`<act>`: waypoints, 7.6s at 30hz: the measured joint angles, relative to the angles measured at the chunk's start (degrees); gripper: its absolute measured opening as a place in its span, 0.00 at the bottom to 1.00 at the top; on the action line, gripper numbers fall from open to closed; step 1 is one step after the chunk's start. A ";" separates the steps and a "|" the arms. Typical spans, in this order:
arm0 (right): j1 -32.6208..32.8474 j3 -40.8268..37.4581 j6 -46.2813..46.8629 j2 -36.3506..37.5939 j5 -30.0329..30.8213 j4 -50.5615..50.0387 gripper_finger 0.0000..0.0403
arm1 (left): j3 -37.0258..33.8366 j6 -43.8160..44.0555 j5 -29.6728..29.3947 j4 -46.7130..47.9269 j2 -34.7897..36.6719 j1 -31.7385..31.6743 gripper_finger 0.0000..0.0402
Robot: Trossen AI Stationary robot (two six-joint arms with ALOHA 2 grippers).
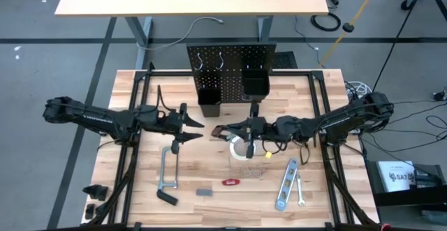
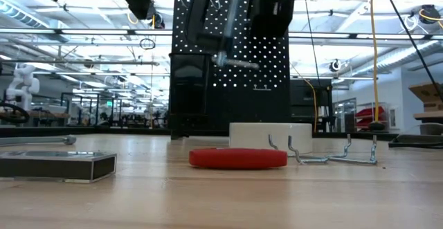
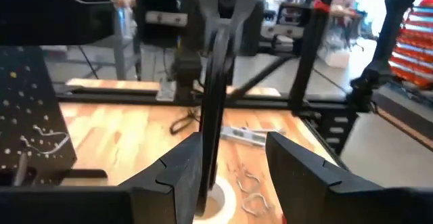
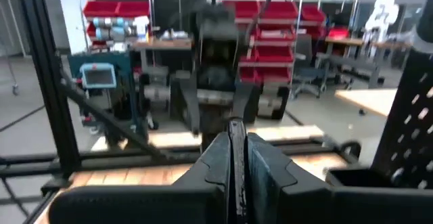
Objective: Hang tools onto peg board
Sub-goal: Hang the black c clamp on the black peg board
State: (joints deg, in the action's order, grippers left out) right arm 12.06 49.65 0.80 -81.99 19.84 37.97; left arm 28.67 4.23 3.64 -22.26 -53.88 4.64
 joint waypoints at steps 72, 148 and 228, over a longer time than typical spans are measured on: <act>0.10 11.19 -7.06 2.03 -0.27 -8.23 0.05 | -2.75 -3.71 0.96 -36.59 -9.54 -1.73 0.12; -21.23 19.30 -1.51 -3.48 -0.02 -18.45 0.04 | 10.34 -2.95 1.38 -3.06 3.60 -28.42 0.12; -21.84 19.34 3.93 -4.24 4.09 -21.14 0.03 | 10.32 9.44 27.72 -8.88 -7.72 -49.03 0.12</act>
State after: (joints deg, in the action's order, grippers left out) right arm -9.78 68.99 4.73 -86.24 23.92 16.83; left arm 38.98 13.67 31.35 -31.14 -61.60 -44.38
